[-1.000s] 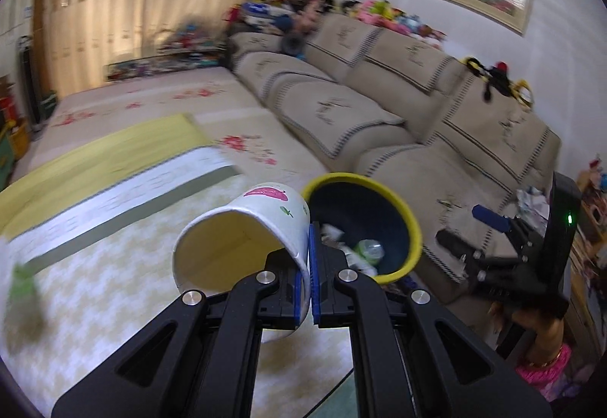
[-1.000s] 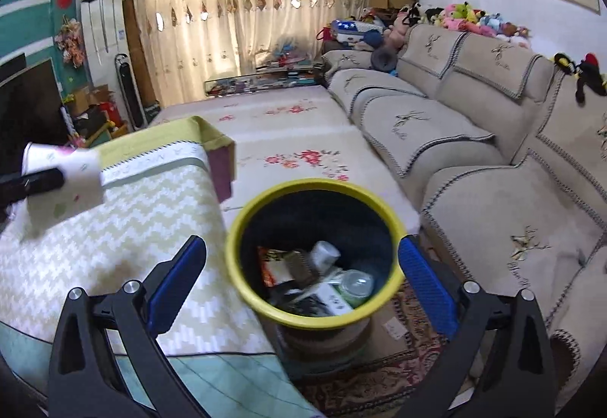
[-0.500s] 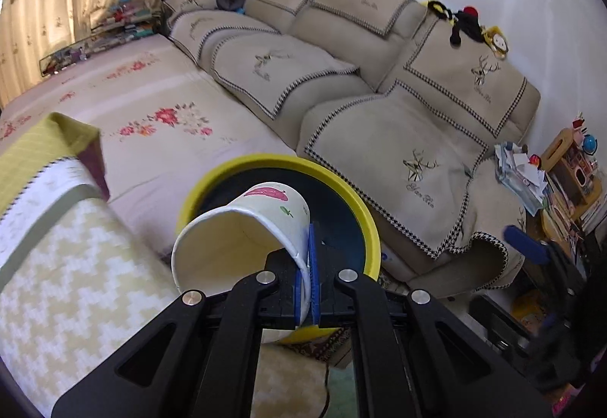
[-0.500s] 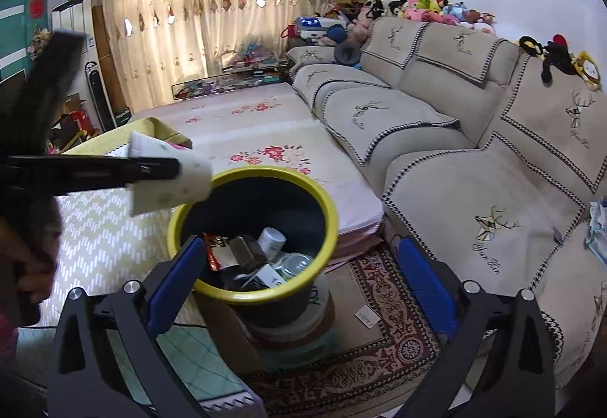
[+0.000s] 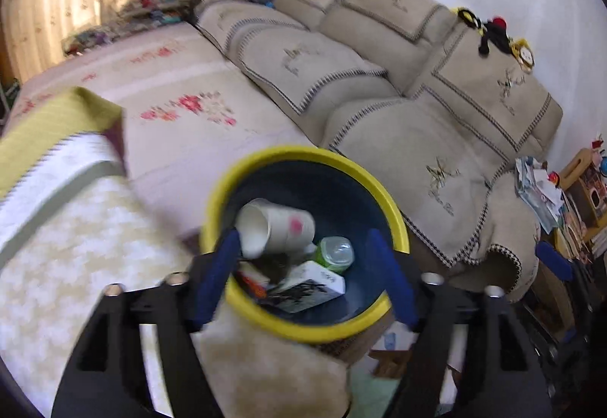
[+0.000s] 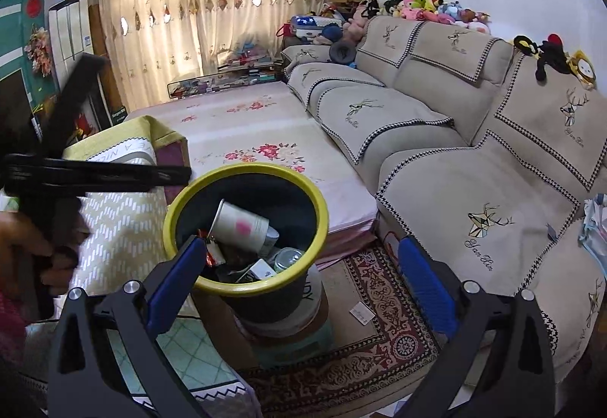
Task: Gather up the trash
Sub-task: 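Open the left gripper to drop the paper cup into the bin, then move the right gripper to the white foam net sleeve and grasp it, then carry the foam net sleeve over the bin and open the right gripper, then move the left gripper to the green-lidded clear jar and grasp it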
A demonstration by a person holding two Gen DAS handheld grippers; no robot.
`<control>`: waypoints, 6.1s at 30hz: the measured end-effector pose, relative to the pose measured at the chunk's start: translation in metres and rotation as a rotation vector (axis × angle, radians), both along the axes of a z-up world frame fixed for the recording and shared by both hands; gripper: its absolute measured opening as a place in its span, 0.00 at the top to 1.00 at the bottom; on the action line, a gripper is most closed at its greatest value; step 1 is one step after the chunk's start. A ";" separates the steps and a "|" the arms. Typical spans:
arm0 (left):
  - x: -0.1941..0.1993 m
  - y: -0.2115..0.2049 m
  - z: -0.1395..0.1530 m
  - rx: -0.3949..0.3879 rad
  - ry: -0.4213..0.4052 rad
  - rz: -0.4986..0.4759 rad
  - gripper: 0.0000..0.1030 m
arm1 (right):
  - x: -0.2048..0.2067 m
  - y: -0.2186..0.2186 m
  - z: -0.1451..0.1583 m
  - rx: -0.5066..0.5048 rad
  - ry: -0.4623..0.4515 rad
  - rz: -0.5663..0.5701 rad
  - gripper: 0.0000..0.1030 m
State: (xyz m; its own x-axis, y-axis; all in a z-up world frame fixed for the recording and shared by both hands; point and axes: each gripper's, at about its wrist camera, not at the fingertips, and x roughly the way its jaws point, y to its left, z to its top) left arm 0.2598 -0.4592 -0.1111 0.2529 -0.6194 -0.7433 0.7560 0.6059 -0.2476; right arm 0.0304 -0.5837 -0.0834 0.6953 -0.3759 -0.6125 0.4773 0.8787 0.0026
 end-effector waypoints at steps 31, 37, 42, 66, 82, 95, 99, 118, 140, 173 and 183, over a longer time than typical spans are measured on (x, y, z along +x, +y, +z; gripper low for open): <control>-0.116 0.522 0.054 -0.112 -0.206 0.813 0.17 | 0.225 0.357 0.030 0.124 0.032 0.833 0.07; -0.115 0.523 0.048 -0.122 -0.189 0.823 0.17 | 0.268 0.391 0.019 0.154 0.088 0.813 0.20; -0.114 0.527 0.041 -0.113 -0.178 0.826 0.17 | 0.293 0.403 0.004 0.197 0.130 0.794 0.20; -0.107 0.515 0.025 -0.094 -0.143 0.809 0.17 | 0.279 0.418 0.016 0.268 0.085 0.859 0.84; -0.108 0.504 0.026 -0.077 -0.152 0.783 0.17 | 0.206 0.385 0.083 0.225 -0.122 0.890 0.86; -0.102 0.481 0.025 -0.057 -0.150 0.734 0.17 | 0.156 0.273 0.092 0.190 -0.213 0.680 0.86; -0.098 0.470 0.023 -0.053 -0.143 0.715 0.17 | 0.142 0.228 0.086 0.183 -0.222 0.570 0.86; -0.076 0.416 0.013 -0.005 -0.122 0.637 0.17 | 0.094 0.027 0.027 0.228 -0.205 0.078 0.86; -0.036 0.387 -0.010 0.064 -0.068 0.621 0.17 | 0.104 -0.025 -0.034 0.247 -0.091 -0.095 0.51; 0.147 0.385 -0.035 0.326 0.115 0.680 0.33 | 0.126 0.008 -0.032 0.264 -0.059 0.020 0.48; 0.167 0.380 -0.045 0.372 0.122 0.651 0.50 | 0.120 0.004 -0.031 0.275 -0.070 0.020 0.48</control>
